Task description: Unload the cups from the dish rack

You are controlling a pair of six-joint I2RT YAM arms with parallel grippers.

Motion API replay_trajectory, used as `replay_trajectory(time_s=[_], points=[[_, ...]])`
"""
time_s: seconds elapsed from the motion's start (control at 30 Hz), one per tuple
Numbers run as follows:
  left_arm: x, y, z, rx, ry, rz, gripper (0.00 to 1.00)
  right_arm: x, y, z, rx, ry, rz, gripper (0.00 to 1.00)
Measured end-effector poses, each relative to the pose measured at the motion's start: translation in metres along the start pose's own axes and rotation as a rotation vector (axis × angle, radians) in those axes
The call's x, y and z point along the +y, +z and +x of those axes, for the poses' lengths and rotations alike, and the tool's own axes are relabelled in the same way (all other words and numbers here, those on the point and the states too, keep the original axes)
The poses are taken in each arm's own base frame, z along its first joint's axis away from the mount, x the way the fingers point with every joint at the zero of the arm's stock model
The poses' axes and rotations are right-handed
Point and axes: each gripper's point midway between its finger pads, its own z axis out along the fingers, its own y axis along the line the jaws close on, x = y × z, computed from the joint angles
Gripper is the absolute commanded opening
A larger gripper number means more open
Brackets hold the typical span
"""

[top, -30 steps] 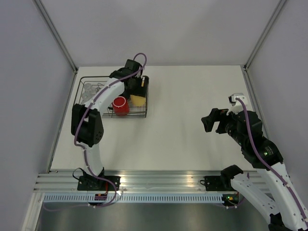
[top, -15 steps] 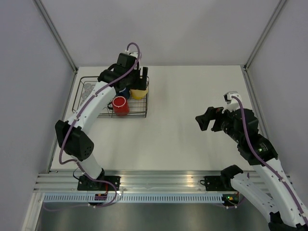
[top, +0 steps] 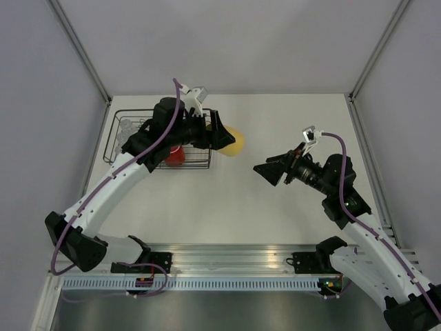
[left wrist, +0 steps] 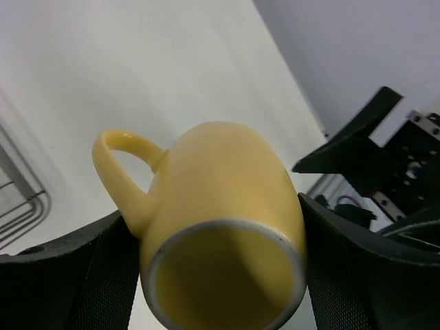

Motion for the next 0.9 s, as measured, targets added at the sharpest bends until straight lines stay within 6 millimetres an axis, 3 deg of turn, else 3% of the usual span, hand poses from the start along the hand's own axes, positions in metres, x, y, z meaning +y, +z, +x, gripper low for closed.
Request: replay_trajectory(time_s=[0.17, 0.43, 0.63, 0.73, 0.9], points=[[-0.031, -0.007, 0.009, -0.027, -0.111, 0.185, 0.02, 0.027, 0.003, -0.002, -0.018, 0.026, -0.172, 0.98], [-0.074, -0.023, 0.012, -0.067, -0.257, 0.451, 0.02, 0.067, -0.005, -0.026, -0.092, 0.011, -0.358, 0.91], [-0.099, -0.032, 0.007, -0.085, -0.315, 0.576, 0.02, 0.084, -0.002, -0.030, -0.095, 0.041, -0.435, 0.76], [-0.111, -0.036, 0.005, -0.094, -0.325, 0.621, 0.02, 0.096, 0.001, -0.031, -0.081, 0.048, -0.473, 0.59], [-0.129, -0.041, 0.012, -0.075, -0.337, 0.675, 0.02, 0.117, 0.003, -0.031, -0.071, 0.027, -0.541, 0.46]])
